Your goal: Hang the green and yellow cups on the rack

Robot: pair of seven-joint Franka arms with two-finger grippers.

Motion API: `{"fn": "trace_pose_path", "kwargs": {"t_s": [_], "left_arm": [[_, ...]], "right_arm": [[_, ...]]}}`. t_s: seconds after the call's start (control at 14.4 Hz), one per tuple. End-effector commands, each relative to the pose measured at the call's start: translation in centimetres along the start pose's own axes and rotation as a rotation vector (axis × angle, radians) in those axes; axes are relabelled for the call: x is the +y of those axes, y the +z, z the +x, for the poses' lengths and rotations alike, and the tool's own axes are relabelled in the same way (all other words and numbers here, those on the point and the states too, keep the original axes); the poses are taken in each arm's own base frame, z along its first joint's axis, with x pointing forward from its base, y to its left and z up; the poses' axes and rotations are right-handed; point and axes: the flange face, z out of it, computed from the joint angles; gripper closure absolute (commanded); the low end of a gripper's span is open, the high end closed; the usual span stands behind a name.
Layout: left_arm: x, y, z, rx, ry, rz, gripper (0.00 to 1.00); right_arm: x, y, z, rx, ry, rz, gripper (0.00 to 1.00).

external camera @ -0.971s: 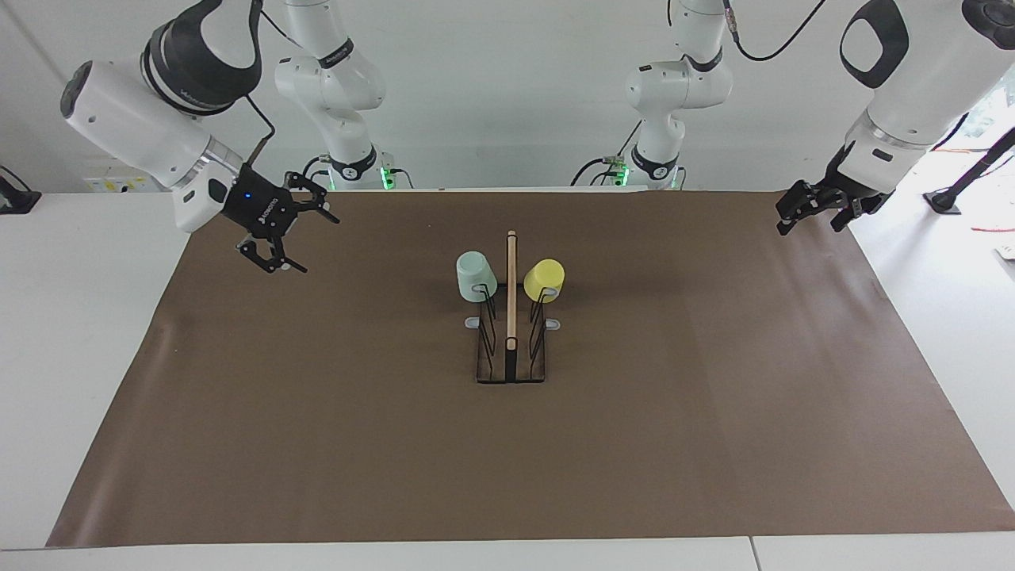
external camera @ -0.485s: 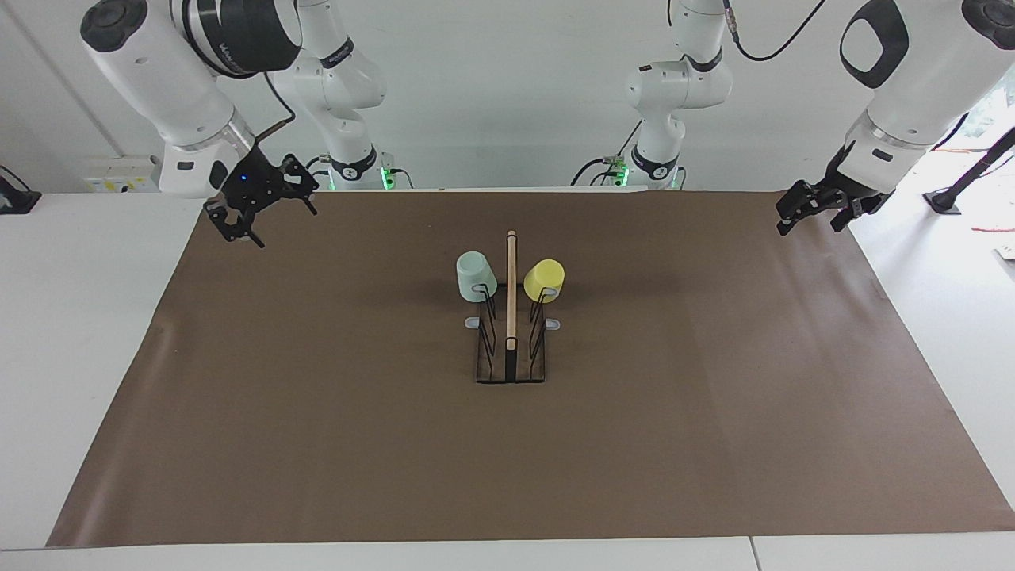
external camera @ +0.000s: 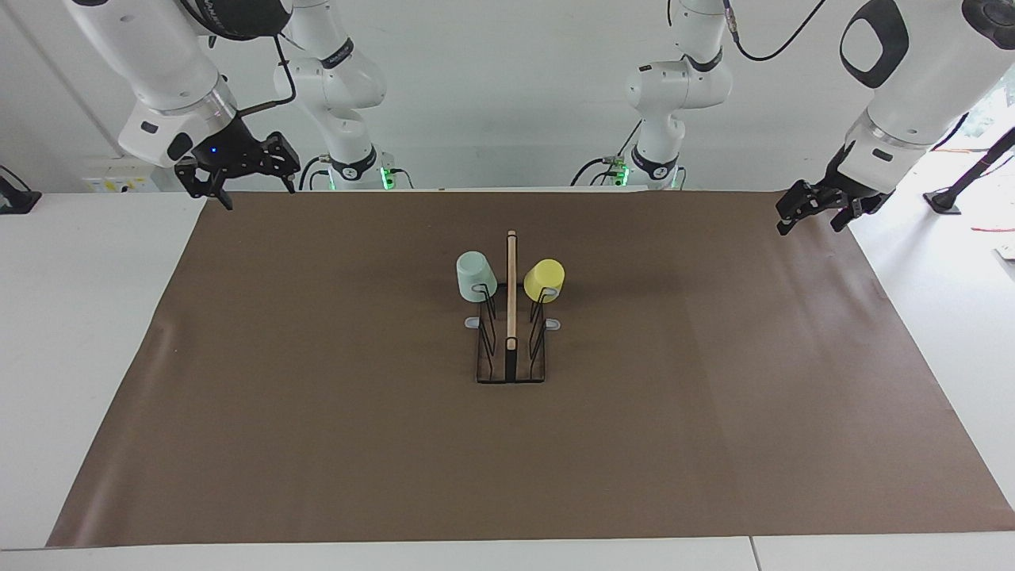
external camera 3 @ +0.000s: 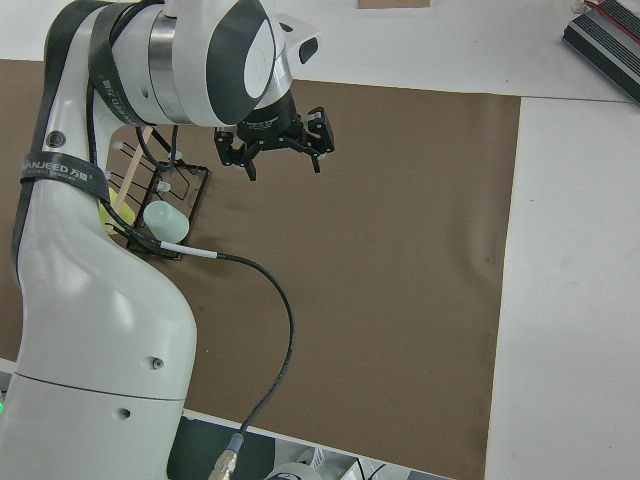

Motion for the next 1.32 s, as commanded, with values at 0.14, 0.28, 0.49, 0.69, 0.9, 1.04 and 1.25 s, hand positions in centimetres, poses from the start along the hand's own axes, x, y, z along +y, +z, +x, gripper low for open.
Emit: {"fn": "trace_pose_path", "kwargs": {"t_s": [0.14,0.28,0.49,0.69,0.9,1.04,1.25], "left_arm": [[0.1,-0.3,-0.4,0.009,0.003,-0.009,0.0],[0.1,-0.3,-0.4,0.009,0.003,-0.009,0.0],[0.1,-0.3,-0.4,0.009,0.003,-0.009,0.0],[0.1,-0.3,-0.4,0.009,0.003,-0.009,0.0],[0.1,-0.3,-0.4,0.009,0.003,-0.009,0.0],[0.1,-0.3,-0.4,0.009,0.003,-0.009,0.0],[0.1,-0.3,-0.4,0.009,0.003,-0.009,0.0]], "right_arm": [[0.8,0.5,-0.2,-0.035,0.113,-0.083,0.0],[1.9,0.6,0.1,-0.038,0.133,-0.082,0.0],[3.7,0.6,0.0,-0.035,0.188,-0.05,0.0],[4.9,1.0,0.2,-0.031,0.211,-0.041,0.0],[5.7,0.7,-0.2,-0.013,0.225,-0.029,0.0],[5.6,0.9,0.1,-0.008,0.221,-0.014,0.0],[5.2,0.4,-0.1,0.005,0.22,0.004,0.0]]}}
